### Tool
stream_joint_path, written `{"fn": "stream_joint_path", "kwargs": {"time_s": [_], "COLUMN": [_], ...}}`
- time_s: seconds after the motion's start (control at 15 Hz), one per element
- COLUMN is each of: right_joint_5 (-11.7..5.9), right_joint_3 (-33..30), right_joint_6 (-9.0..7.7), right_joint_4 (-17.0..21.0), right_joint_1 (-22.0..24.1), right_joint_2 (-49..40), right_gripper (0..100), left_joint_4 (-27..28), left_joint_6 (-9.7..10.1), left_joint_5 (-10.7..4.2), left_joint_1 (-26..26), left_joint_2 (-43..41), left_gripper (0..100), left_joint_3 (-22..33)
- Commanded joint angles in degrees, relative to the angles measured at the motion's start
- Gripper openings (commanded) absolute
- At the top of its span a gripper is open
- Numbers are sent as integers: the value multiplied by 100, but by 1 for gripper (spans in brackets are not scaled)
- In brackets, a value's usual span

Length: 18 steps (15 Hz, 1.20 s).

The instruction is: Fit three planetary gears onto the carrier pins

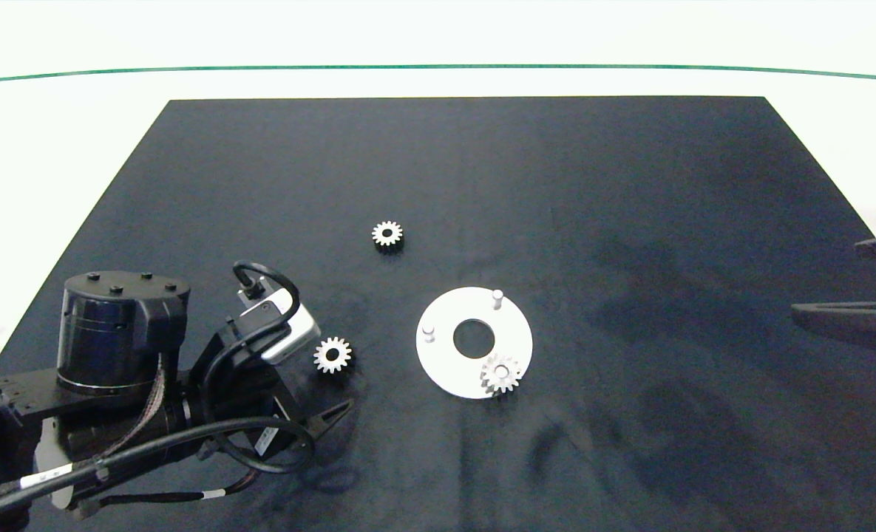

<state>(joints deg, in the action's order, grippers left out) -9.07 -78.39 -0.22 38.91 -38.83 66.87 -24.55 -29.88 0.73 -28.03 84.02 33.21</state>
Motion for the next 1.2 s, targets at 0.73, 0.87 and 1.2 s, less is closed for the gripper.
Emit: {"fn": "stream_joint_path", "kwargs": {"time_s": [0.73, 0.87, 1.2], "right_joint_5": [46, 46, 46], "right_joint_3": [166, 166, 183], "right_joint_6": [-4, -4, -4], "right_joint_4": [11, 11, 11], "right_joint_1": [-2, -2, -2], "right_joint_2": [-60, -68, -95], "right_gripper": [100, 100, 100], "left_joint_4": [381, 372, 478], "left_joint_6": [140, 149, 149], "left_joint_5": [-56, -56, -56], "left_joint_1": [-54, -45, -19], "left_joint_2": [458, 493, 598], "left_gripper": [100, 100, 100], "left_joint_3": [520, 538, 687]}}
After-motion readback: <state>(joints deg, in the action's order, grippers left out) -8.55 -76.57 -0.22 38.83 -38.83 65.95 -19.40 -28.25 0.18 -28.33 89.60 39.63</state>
